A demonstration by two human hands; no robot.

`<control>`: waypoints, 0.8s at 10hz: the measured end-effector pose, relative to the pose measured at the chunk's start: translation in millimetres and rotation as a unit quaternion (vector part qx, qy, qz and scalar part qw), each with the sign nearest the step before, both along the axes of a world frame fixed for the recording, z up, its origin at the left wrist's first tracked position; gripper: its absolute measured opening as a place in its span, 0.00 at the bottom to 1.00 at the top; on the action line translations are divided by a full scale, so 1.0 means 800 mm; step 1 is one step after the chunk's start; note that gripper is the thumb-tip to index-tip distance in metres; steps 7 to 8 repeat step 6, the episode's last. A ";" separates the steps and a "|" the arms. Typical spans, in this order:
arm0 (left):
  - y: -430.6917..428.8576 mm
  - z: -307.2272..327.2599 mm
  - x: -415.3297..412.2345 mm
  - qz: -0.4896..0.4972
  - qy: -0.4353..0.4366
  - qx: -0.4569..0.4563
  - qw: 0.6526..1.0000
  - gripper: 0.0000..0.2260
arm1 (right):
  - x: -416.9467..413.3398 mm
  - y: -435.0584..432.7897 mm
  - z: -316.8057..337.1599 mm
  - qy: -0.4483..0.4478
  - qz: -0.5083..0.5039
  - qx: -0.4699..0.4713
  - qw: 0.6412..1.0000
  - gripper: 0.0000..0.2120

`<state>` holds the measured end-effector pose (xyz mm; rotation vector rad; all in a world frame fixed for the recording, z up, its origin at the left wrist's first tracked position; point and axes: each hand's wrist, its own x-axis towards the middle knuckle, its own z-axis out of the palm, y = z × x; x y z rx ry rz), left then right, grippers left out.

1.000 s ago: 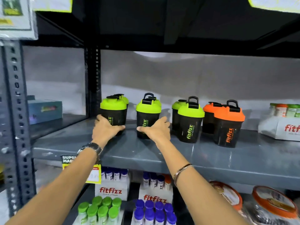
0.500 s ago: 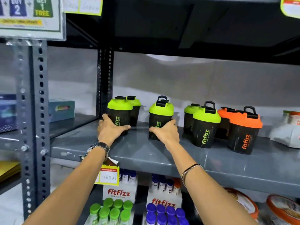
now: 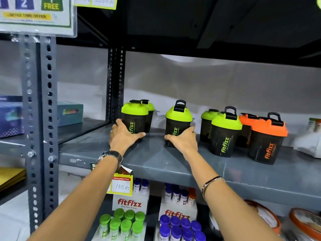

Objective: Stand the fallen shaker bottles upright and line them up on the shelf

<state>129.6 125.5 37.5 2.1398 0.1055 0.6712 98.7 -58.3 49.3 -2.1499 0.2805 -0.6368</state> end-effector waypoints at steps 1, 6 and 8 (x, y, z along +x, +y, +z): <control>0.001 0.000 -0.001 -0.006 -0.002 0.000 1.000 0.40 | 0.000 -0.002 0.000 0.001 0.002 -0.003 1.000 0.42; 0.001 0.003 -0.007 -0.017 -0.009 -0.029 0.999 0.48 | -0.009 -0.002 0.001 -0.010 -0.012 0.007 1.000 0.45; 0.001 0.003 -0.007 -0.017 -0.009 -0.029 0.999 0.48 | -0.009 -0.002 0.001 -0.010 -0.012 0.007 1.000 0.45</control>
